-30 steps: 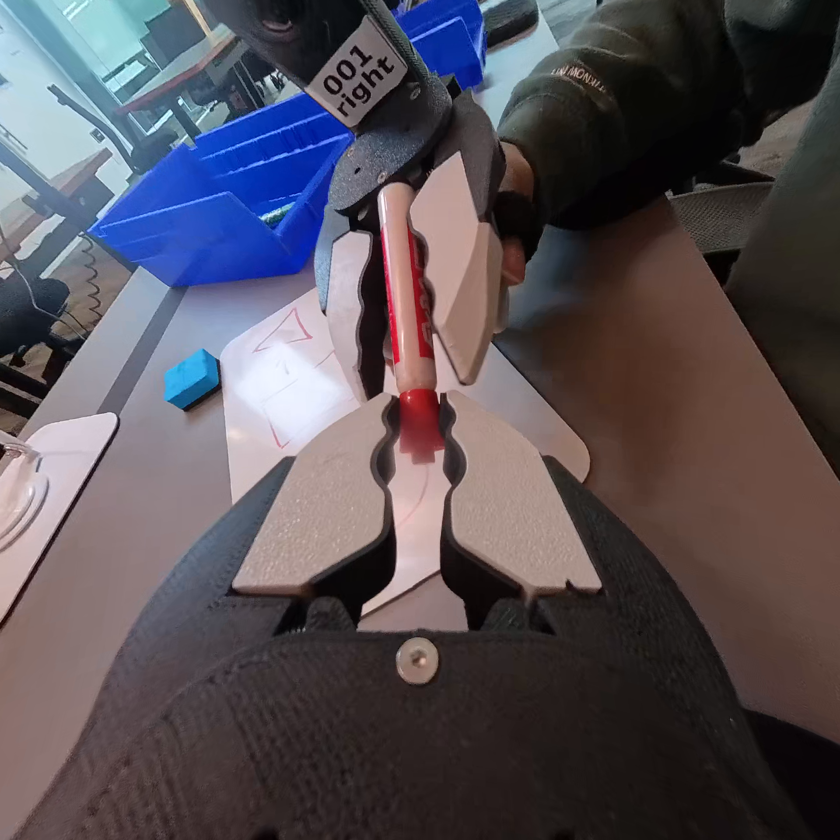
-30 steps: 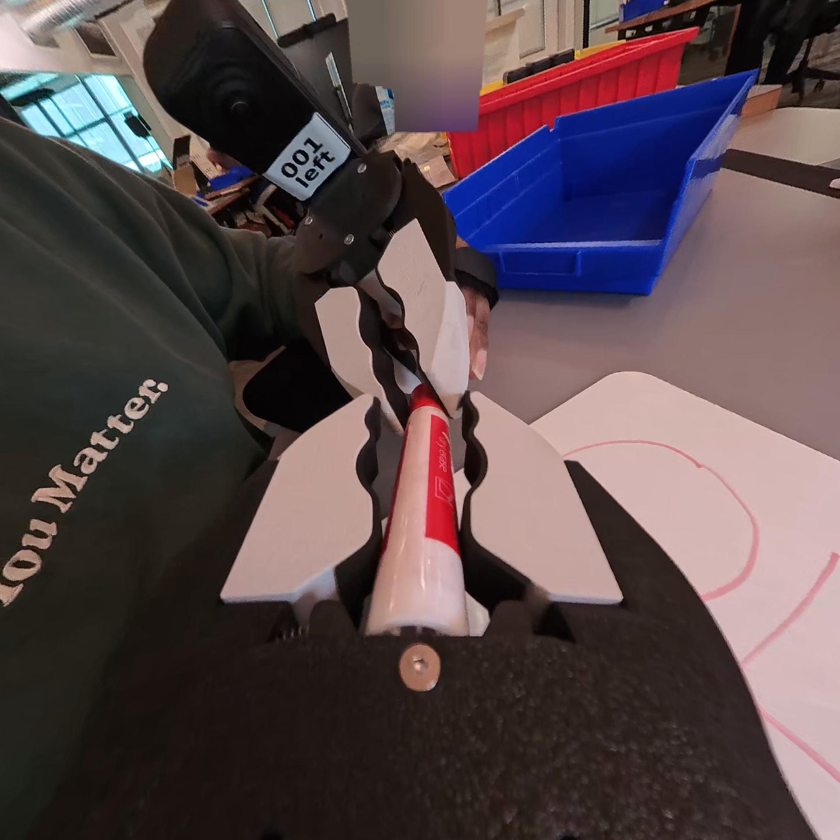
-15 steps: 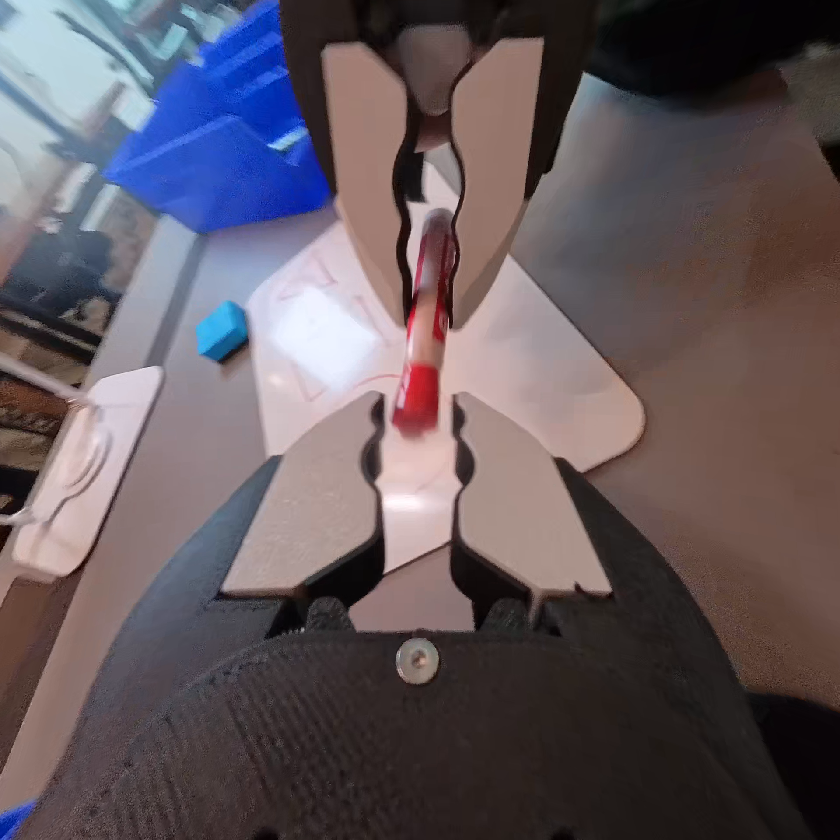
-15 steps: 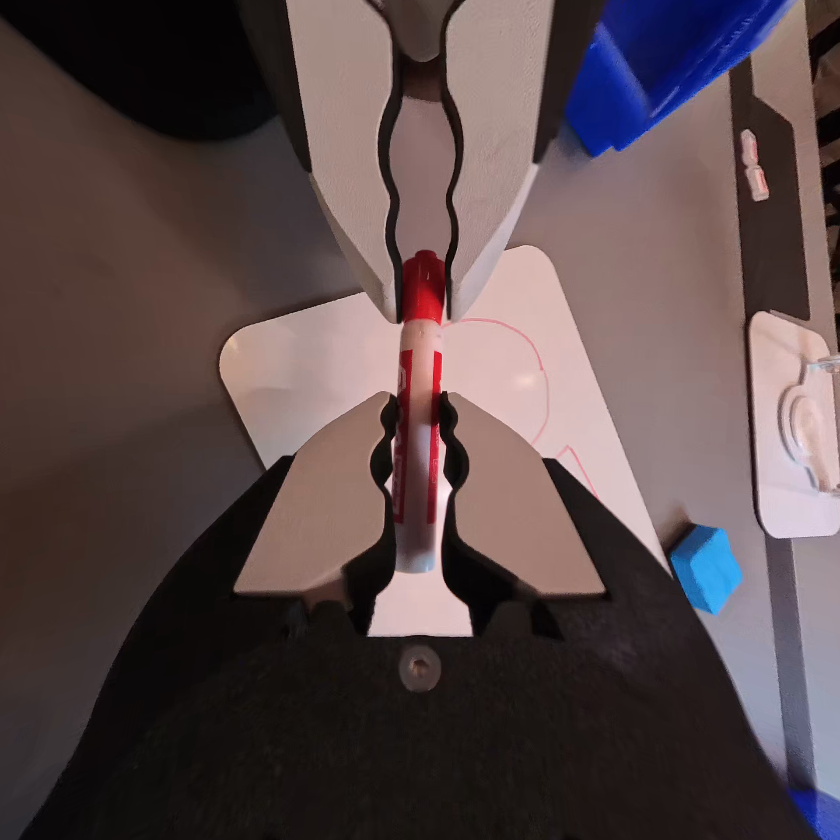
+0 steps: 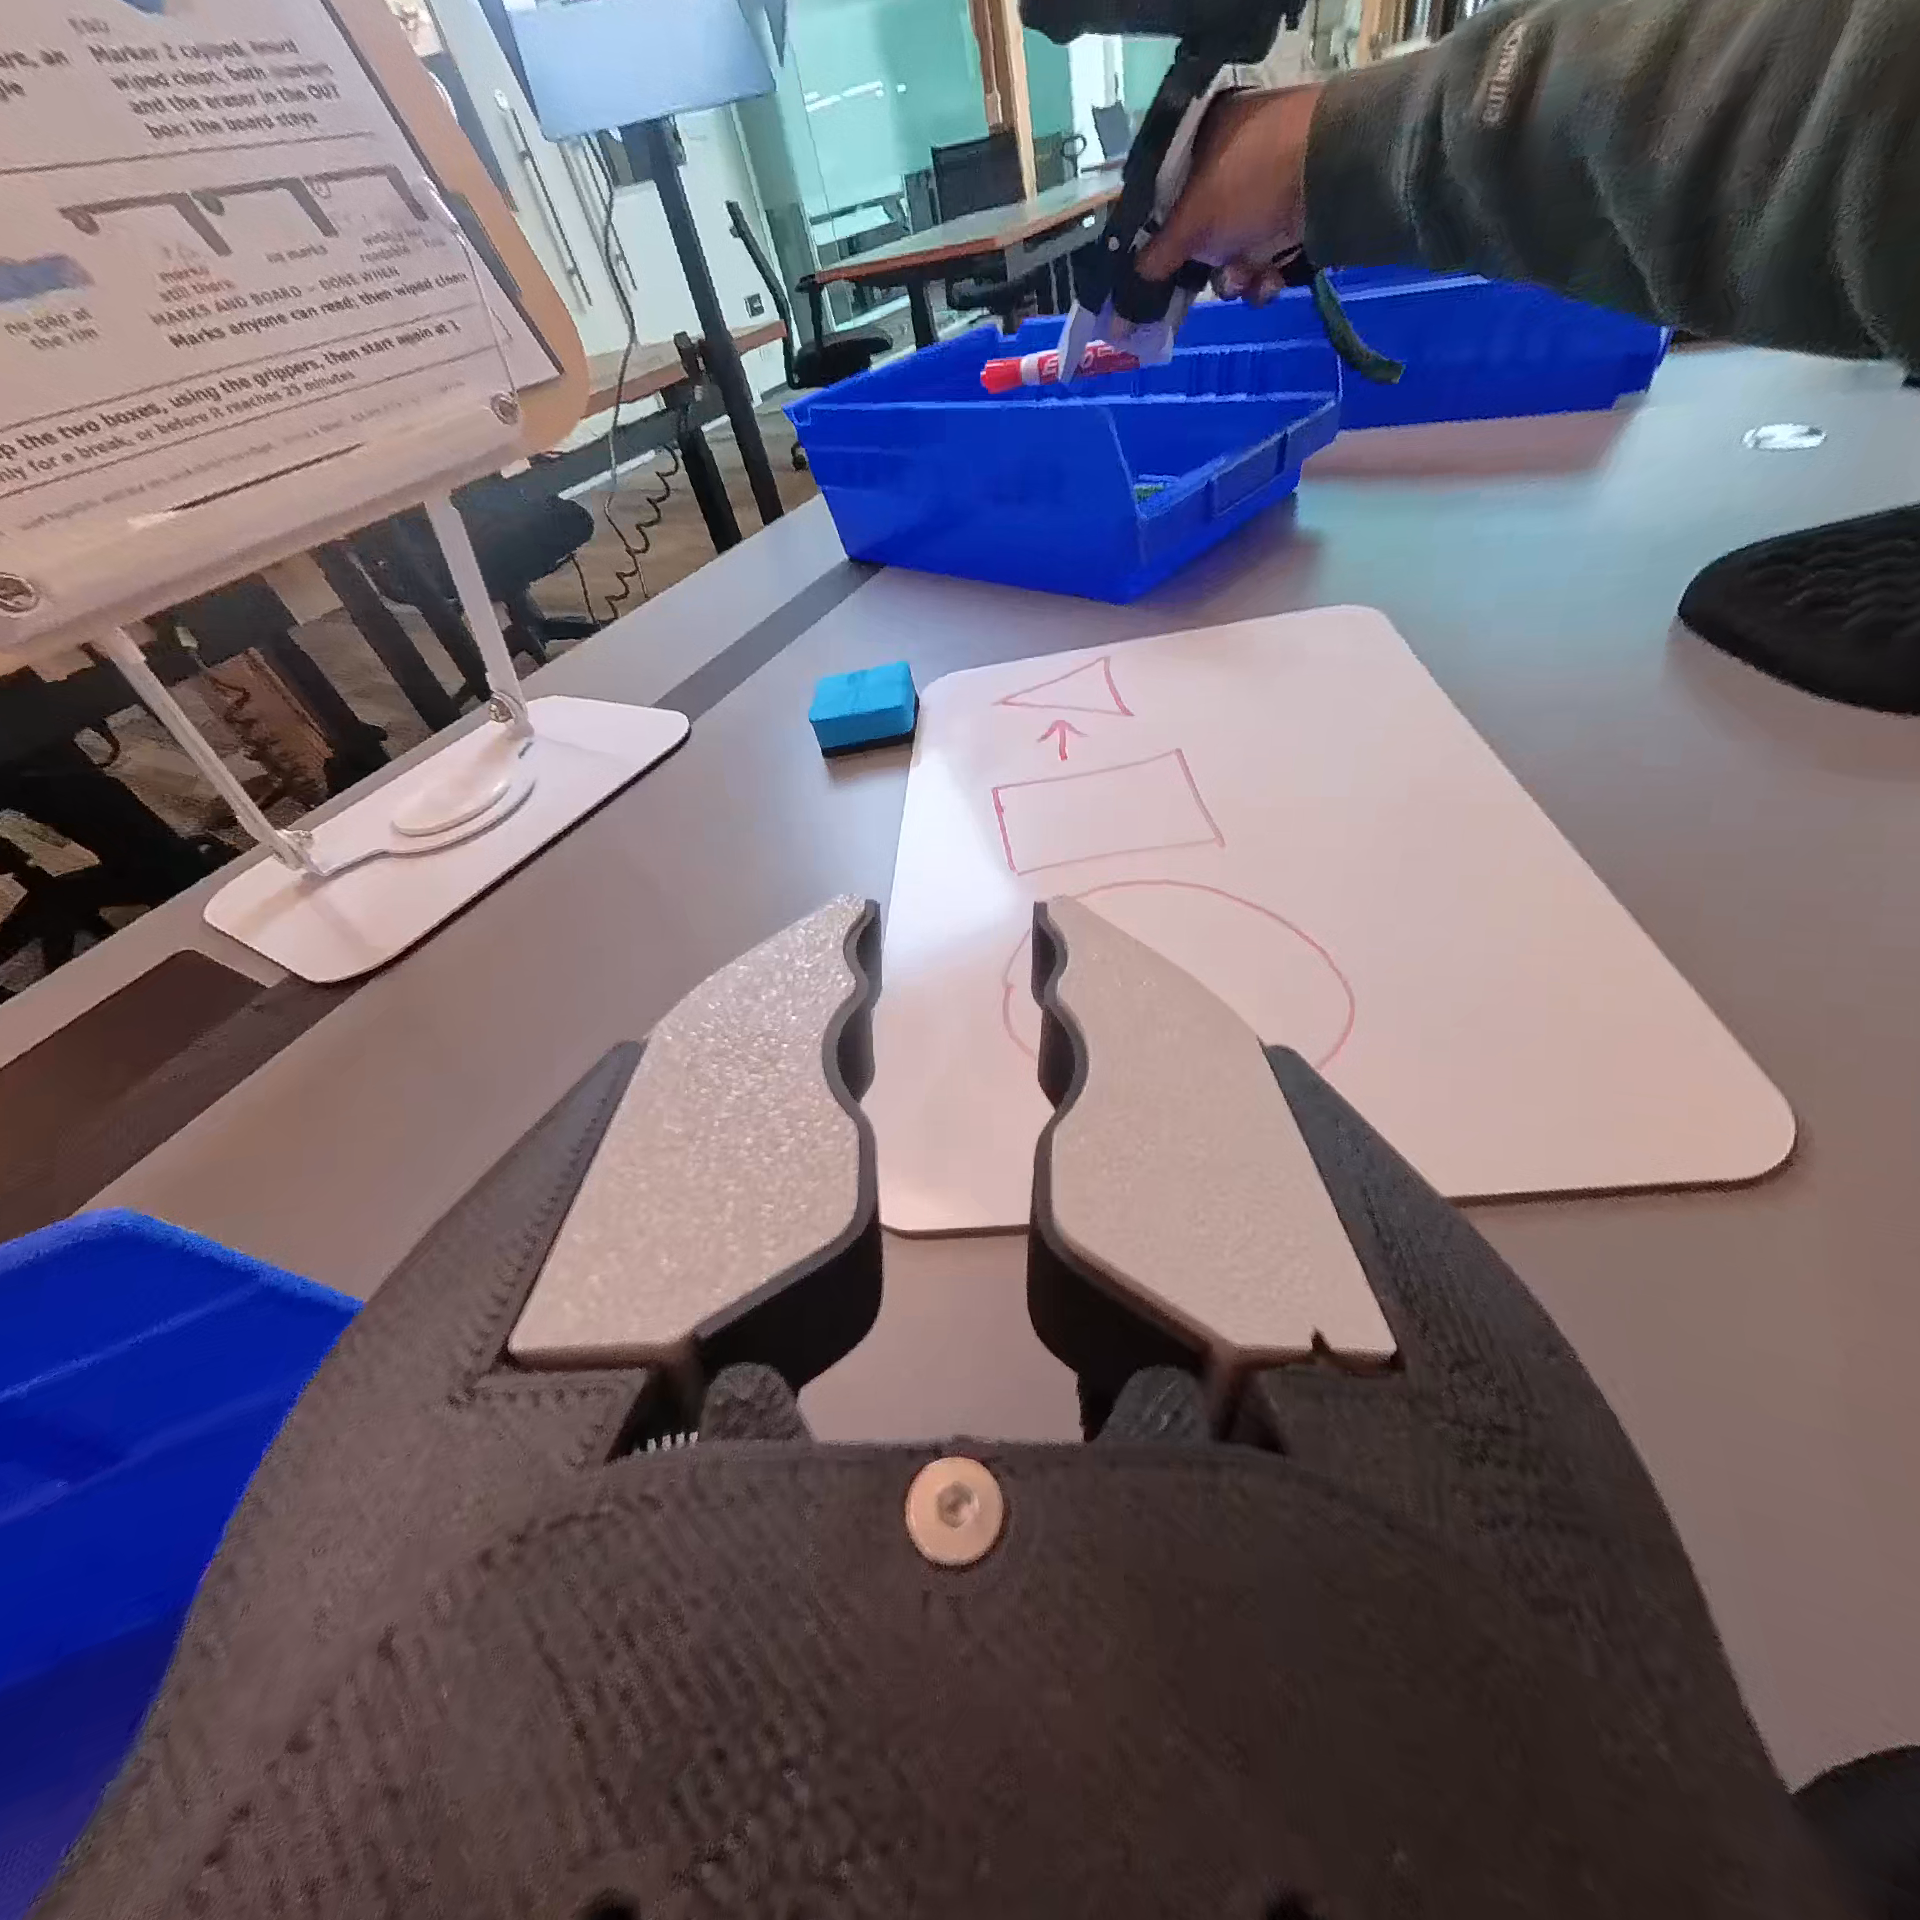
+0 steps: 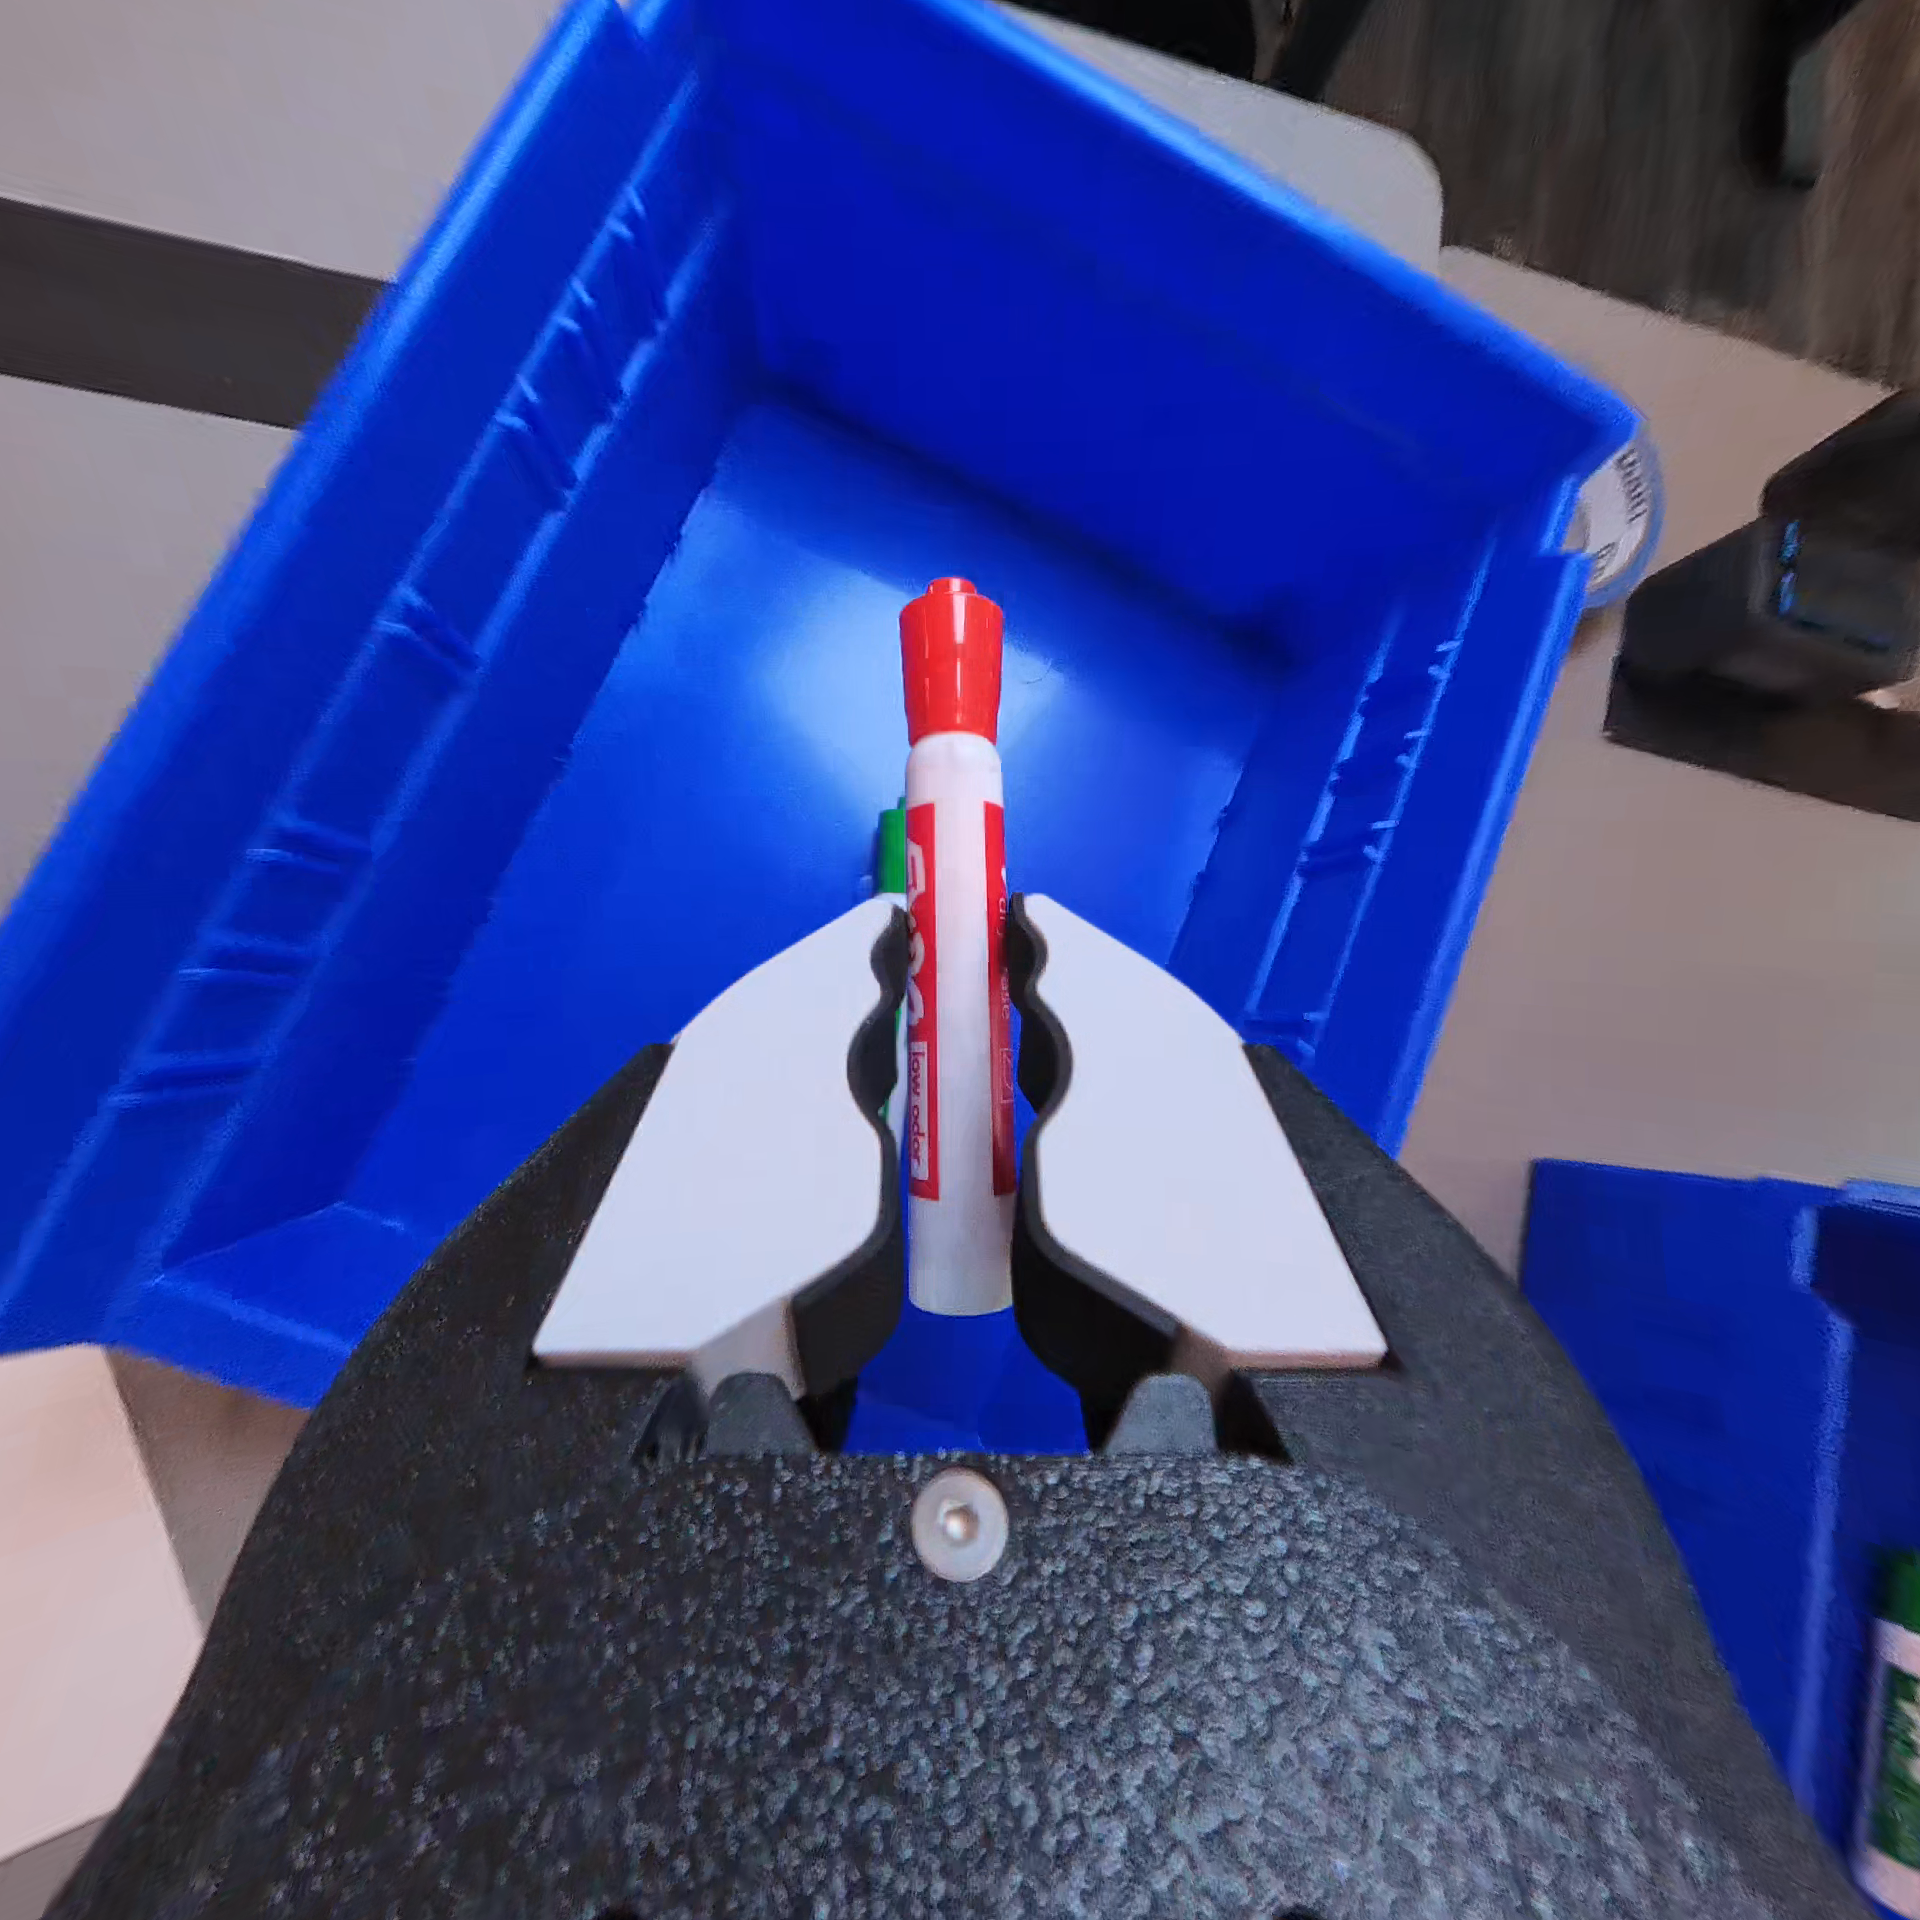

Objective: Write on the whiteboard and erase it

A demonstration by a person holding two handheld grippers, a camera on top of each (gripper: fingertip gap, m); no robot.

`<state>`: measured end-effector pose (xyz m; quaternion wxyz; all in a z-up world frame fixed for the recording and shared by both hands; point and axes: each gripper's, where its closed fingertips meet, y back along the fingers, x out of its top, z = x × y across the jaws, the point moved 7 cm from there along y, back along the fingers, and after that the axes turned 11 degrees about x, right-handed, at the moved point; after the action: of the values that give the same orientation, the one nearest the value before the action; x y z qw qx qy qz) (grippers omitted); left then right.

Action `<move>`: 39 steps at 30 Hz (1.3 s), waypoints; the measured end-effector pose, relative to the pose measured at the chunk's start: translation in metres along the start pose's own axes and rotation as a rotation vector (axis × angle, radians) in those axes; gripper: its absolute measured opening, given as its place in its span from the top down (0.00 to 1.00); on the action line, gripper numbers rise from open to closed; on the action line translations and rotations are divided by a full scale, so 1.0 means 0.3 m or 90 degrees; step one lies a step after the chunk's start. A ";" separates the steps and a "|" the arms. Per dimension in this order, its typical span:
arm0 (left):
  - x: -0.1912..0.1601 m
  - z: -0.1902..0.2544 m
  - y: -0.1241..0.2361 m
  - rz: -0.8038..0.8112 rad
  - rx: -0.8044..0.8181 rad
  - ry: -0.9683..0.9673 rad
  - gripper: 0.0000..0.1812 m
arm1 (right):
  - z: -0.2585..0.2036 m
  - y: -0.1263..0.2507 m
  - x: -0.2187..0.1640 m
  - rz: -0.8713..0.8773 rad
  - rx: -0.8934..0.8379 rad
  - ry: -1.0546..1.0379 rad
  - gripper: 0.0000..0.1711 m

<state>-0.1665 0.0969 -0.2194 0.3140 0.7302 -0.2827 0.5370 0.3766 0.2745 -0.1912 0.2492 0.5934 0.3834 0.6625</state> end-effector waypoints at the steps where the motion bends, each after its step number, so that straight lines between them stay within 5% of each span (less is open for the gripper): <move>1: -0.009 0.004 -0.005 -0.008 -0.003 -0.007 0.85 | -0.007 -0.028 -0.012 0.005 0.017 -0.011 0.89; 8: -0.056 0.012 -0.028 -0.039 -0.018 0.008 0.84 | -0.132 -0.179 -0.099 -0.102 0.131 -0.049 0.85; 13: -0.053 0.006 -0.026 -0.036 -0.012 0.019 0.83 | -0.209 -0.002 0.057 0.156 0.315 -0.058 0.68; 22: -0.065 0.017 -0.037 -0.037 -0.010 0.013 0.82 | -0.537 0.271 -0.017 0.349 0.324 0.270 0.70; 31: -0.051 0.027 -0.055 -0.038 0.050 -0.046 0.93 | -1.015 0.230 -0.222 0.408 0.495 0.429 0.76; 39: 0.040 -0.029 -0.154 -0.100 0.200 -0.065 1.00 | -1.190 0.207 -0.171 0.503 0.487 0.459 0.83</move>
<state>-0.1341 0.1322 -0.2130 0.2222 0.8163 -0.1528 0.5109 0.0443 0.1222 -0.1725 -0.3857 0.4770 0.4045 0.6783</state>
